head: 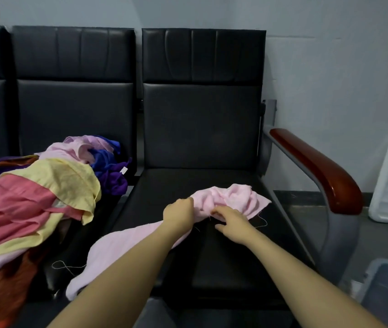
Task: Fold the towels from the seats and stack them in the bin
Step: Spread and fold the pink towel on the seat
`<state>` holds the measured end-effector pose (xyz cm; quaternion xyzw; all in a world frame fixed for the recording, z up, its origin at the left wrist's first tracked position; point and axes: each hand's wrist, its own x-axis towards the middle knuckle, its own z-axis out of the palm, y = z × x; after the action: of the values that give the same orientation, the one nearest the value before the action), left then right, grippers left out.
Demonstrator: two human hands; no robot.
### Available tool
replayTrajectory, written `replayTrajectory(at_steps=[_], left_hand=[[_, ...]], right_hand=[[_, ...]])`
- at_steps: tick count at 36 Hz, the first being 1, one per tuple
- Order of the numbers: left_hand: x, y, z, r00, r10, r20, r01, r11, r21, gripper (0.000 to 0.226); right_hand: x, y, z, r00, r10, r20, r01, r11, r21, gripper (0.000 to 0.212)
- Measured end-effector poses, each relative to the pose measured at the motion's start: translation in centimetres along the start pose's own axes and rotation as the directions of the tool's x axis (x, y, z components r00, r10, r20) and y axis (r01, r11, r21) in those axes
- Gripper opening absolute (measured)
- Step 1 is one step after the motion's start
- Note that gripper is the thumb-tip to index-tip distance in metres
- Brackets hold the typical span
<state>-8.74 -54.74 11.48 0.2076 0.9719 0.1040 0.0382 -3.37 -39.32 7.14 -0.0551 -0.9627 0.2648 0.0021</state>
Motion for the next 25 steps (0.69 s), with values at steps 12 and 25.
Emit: replayTrajectory(at_steps=[12,25], left_hand=[[2.1,-3.5,1.1,0.987,-0.027,-0.158,0.019,0.998,-0.053,0.022],[1.9,-2.2,1.5,0.900,0.327,-0.289,-0.254,0.931,0.264,0.030]], right_hand=[[2.3,-1.7,1.1,0.989,-0.055,-0.136,-0.002,0.924,-0.382,0.030],[4.1,-3.8,-1.9,0.903,-0.014,-0.430,0.139,0.955,0.261,0.017]])
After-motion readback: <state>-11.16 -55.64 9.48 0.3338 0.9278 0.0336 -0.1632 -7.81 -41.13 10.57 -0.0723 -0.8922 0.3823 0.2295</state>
